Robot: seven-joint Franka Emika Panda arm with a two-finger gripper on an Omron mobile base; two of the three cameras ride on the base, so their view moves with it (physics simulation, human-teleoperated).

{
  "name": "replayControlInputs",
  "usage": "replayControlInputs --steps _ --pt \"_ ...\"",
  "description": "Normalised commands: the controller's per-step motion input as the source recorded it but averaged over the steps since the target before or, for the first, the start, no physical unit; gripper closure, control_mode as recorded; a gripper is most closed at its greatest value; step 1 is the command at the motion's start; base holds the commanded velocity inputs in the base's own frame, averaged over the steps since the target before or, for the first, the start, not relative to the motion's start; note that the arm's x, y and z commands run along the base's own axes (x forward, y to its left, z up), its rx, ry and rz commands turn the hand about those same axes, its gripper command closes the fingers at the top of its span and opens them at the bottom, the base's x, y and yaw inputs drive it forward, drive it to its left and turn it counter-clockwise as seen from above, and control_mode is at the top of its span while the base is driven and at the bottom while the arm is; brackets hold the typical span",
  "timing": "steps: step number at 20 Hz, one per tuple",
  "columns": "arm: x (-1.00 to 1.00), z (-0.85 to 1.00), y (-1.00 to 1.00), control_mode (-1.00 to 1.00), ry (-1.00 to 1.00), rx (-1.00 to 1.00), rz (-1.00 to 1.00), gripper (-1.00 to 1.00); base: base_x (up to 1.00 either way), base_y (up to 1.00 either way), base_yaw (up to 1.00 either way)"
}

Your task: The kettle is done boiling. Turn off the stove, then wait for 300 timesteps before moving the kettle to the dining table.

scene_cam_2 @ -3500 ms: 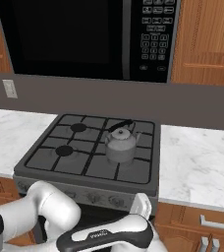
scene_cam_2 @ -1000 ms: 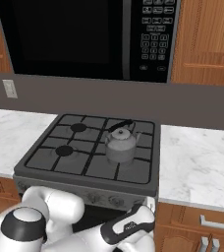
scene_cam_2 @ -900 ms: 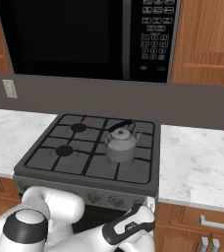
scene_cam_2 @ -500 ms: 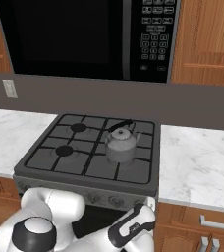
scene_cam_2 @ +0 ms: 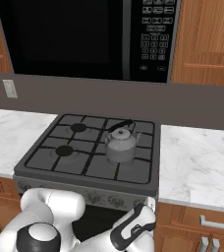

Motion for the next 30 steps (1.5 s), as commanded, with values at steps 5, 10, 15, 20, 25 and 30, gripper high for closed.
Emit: replayControlInputs --steps 5,10,15,20,25,30 --pt "0.07 -0.03 0.00 -1.00 -0.01 0.00 0.00 -1.00 0.00 0.00 0.00" --pt "0.08 -0.03 0.00 -1.00 0.00 0.00 0.00 -1.00 0.00 0.00 0.00" --pt "0.10 -0.05 0.00 -1.00 0.00 0.00 0.00 -1.00 0.00 0.00 0.00" --pt "0.11 -0.05 0.00 -1.00 0.00 0.00 0.00 -1.00 0.00 0.00 0.00" --pt "0.13 -0.08 0.00 -1.00 0.00 0.00 0.00 -1.00 0.00 0.00 0.00" --pt "0.14 -0.07 0.00 -1.00 0.00 0.00 0.00 -1.00 0.00 0.00 0.00"
